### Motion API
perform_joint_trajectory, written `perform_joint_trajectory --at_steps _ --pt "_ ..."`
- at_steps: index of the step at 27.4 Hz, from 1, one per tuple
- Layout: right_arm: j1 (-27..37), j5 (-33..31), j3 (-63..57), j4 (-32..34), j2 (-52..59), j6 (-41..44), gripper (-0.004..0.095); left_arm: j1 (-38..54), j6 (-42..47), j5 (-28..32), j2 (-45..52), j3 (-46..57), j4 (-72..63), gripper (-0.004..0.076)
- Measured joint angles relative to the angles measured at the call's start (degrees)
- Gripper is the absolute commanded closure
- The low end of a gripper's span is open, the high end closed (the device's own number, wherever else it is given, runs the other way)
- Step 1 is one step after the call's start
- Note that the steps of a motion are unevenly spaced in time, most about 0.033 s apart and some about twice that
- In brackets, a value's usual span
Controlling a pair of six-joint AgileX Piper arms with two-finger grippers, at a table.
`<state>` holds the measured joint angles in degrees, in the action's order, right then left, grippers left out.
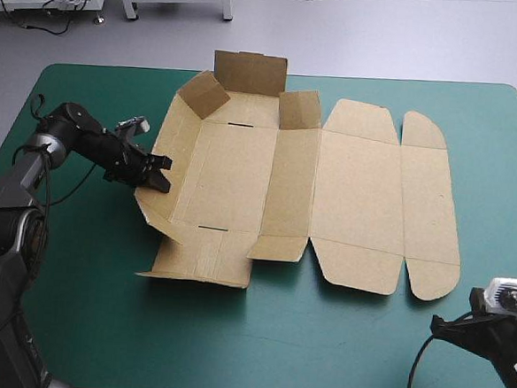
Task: Fold the box
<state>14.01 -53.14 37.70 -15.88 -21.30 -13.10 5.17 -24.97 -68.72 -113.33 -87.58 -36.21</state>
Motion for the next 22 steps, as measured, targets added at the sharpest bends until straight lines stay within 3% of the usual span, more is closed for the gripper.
perform_joint_trajectory --at_steps 5,22 --pt "0.0 0.06 0.0 0.0 0.0 -0.18 0.0932 -3.11 -0.11 0.2 7.07 -2.82 10.25 0.0729" --pt "0.0 1.43 2.65 -1.03 0.0 -2.7 0.0932 -13.3 -1.85 -3.01 31.9 -14.18 15.59 0.0729"
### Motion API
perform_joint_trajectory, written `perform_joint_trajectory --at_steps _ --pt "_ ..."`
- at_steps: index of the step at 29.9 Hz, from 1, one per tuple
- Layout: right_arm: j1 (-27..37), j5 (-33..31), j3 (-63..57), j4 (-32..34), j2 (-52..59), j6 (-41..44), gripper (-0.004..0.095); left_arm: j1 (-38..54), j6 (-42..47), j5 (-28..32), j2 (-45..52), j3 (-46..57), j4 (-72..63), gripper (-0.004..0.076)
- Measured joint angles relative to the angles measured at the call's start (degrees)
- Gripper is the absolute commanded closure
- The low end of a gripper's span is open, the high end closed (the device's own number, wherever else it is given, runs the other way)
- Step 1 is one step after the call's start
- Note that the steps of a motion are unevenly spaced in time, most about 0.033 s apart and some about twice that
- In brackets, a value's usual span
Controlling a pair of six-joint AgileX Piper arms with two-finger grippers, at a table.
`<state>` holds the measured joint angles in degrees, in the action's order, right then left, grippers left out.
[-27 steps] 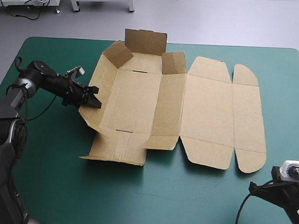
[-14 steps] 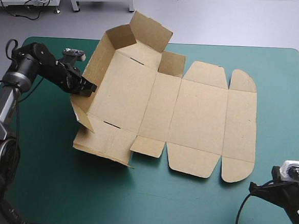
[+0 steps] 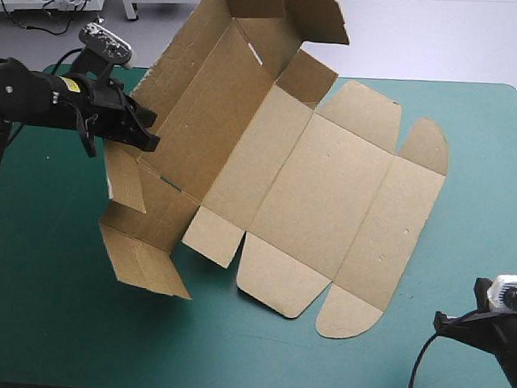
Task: Fold the box
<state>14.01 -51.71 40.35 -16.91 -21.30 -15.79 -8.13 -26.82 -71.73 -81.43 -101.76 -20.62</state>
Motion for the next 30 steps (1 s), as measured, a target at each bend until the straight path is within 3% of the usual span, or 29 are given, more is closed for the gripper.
perform_joint_trajectory --at_steps 6,21,30 --pt "0.0 0.86 2.31 -2.84 0.0 -1.6 0.0932 -9.51 -0.97 0.0 4.08 -3.72 5.95 0.0729" --pt "0.0 2.25 3.19 -4.19 0.0 -1.73 0.0931 -40.22 -5.64 0.17 4.54 -6.01 42.76 0.0729" --pt "0.0 3.6 3.23 -3.77 0.0 -0.36 0.0931 -44.38 -8.95 1.86 3.55 -0.4 44.25 0.0729"
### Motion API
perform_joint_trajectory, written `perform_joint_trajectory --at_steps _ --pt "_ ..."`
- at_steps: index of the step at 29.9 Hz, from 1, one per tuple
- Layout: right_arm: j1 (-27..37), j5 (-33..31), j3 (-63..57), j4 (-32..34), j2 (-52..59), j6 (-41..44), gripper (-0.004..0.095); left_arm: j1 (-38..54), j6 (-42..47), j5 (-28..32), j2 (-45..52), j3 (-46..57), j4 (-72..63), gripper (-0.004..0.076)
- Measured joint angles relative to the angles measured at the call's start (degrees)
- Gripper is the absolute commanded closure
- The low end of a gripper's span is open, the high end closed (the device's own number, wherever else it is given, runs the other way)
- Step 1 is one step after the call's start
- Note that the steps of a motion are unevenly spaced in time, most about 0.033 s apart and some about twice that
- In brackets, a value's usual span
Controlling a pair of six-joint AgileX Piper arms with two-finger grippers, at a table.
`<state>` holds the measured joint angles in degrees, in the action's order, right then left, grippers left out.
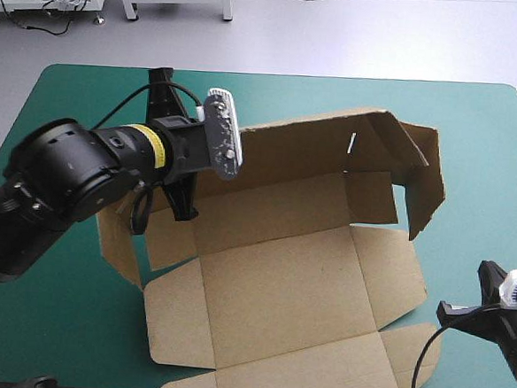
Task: Fold the box
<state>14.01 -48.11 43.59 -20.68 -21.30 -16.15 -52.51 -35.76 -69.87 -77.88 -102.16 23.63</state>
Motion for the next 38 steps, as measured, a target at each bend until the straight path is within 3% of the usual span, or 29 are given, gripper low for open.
perform_joint_trajectory --at_steps 11,20,29,38 --pt "0.0 1.79 0.0 0.06 -4.85 1.39 0.0931 0.0 -0.46 14.43 -0.48 14.76 3.47 0.0729" --pt "0.0 5.47 3.04 0.0 -11.9 1.45 0.0932 0.0 3.98 23.85 -1.21 19.48 7.35 0.0729" --pt "0.0 4.93 23.24 0.61 -26.14 0.93 0.0933 0.0 7.79 25.71 -6.52 19.48 11.77 0.0729" --pt "0.0 -0.78 44.9 0.11 -48.84 -0.41 0.0932 0.0 12.14 26.44 -10.1 19.5 16.94 0.0729"
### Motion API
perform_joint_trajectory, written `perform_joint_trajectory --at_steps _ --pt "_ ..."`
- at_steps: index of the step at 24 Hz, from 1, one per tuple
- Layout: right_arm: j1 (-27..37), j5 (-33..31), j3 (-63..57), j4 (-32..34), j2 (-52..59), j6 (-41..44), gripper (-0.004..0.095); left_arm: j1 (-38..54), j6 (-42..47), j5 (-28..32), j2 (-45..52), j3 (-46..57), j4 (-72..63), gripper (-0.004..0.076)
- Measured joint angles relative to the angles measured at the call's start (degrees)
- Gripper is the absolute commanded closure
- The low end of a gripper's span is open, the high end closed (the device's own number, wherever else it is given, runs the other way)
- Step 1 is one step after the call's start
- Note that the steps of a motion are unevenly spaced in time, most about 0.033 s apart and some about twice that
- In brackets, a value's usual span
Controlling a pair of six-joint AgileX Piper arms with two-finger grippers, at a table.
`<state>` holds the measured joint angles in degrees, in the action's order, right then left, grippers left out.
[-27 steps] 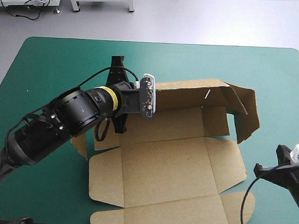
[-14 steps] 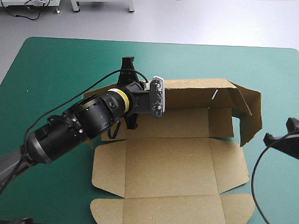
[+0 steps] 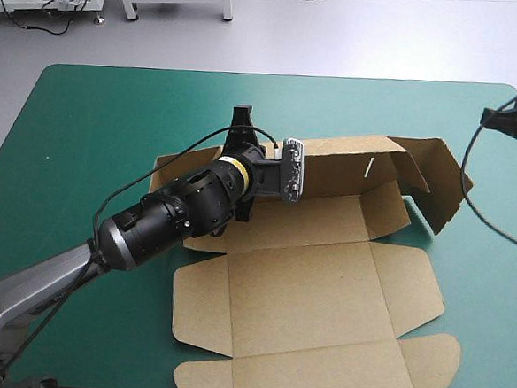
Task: Fold the box
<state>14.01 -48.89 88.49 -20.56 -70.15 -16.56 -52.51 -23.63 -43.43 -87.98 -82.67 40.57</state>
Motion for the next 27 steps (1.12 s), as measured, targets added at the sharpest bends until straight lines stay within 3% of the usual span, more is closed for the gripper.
perform_joint_trajectory --at_steps 8,16,20,27 --pt "0.0 -9.13 15.31 -9.18 -22.17 -5.9 0.0932 0.0 2.15 0.19 -0.3 0.0 1.27 0.0729" --pt "0.0 -18.53 27.36 -12.44 -38.83 -10.52 0.0933 0.0 3.28 -0.76 -1.91 0.7 2.35 0.0729" --pt "0.0 -21.71 27.92 -14.25 -43.73 -14.44 0.0933 -0.11 9.05 1.01 -2.8 4.22 9.14 0.0729" --pt "0.0 -22.03 28.03 -15.26 -45.82 -19.81 0.0933 -2.18 18.47 3.02 -2.91 8.0 18.07 0.0729"
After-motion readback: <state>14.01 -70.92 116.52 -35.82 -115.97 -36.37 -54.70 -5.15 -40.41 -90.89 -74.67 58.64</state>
